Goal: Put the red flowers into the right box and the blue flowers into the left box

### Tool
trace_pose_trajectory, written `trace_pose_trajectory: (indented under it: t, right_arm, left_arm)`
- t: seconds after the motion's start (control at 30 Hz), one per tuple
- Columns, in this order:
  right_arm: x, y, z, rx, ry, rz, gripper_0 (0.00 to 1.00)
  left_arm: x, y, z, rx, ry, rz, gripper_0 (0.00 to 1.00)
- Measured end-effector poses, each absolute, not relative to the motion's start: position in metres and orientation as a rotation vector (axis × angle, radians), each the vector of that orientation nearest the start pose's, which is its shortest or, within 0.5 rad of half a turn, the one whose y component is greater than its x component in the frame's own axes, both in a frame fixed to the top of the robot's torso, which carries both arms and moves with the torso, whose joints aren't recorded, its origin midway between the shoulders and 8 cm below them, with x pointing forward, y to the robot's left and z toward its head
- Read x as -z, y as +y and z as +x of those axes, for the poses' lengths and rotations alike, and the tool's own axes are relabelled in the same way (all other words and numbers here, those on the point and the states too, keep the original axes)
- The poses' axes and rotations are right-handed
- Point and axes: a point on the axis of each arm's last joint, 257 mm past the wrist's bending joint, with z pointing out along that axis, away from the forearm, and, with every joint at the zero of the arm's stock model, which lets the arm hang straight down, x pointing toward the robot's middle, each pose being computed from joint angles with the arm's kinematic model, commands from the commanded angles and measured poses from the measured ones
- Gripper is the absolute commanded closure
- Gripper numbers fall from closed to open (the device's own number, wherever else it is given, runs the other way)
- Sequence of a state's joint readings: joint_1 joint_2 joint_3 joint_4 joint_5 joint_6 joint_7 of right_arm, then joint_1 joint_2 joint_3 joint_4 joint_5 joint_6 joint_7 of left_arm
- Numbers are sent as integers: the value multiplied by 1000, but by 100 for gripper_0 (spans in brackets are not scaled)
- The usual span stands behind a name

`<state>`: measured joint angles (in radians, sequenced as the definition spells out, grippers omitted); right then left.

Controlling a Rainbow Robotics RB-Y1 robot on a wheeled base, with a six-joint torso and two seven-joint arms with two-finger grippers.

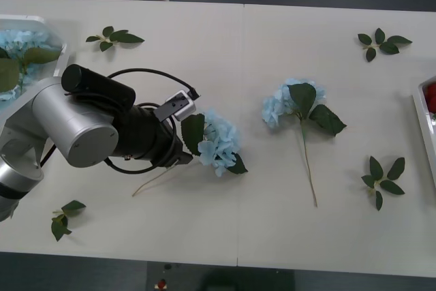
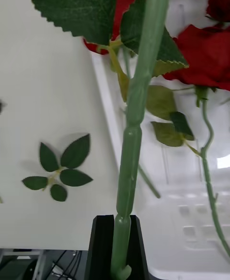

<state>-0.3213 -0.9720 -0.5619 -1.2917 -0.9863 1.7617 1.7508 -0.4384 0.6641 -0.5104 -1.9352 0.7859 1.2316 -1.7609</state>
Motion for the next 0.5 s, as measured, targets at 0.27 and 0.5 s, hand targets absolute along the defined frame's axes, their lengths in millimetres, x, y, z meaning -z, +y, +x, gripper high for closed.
trace_pose_trajectory:
  t: [0.27,0.5]
  right_arm:
    - [201,-594,372,-90,2696,403,95]
    - [215,-609,364,-29,2689,425,0]
  left_arm:
    - [285,106,448,95,2186,1335,0]
    - [302,94,459,54,2177,1392,0]
